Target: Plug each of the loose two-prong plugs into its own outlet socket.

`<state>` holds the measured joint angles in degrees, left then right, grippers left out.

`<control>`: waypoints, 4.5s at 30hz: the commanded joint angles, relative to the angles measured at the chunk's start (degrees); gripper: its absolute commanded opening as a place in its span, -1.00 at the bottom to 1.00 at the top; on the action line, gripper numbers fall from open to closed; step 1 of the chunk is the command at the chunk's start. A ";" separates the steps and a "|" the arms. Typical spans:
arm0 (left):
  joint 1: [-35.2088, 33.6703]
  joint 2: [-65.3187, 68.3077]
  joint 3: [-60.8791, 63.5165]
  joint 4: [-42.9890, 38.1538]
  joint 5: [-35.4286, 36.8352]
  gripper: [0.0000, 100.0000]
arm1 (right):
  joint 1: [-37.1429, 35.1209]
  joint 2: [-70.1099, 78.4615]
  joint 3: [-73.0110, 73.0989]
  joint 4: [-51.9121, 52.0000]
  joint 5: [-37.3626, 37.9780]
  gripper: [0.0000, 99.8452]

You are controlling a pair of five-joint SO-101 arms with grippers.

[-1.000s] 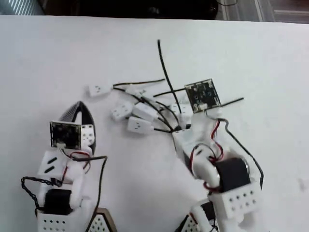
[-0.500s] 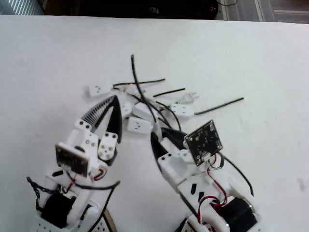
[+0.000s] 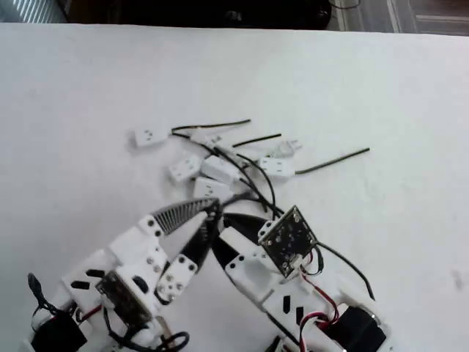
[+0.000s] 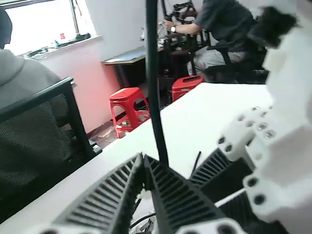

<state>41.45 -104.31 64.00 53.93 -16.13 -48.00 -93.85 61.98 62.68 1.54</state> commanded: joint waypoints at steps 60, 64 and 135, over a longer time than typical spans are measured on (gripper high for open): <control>-38.02 111.16 -49.05 8.53 -33.76 -0.40 | 34.86 34.86 2.37 -13.14 -7.03 -0.96; -38.02 119.08 -54.51 8.53 -33.67 -0.40 | 34.86 34.86 2.37 -13.14 -7.03 -0.96; -66.77 89.63 -44.75 15.65 -4.40 -0.35 | 13.14 59.03 -19.96 -18.15 -3.60 -0.96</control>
<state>-16.04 -11.47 19.25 67.56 -25.45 -31.12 -41.45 47.03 49.93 -2.59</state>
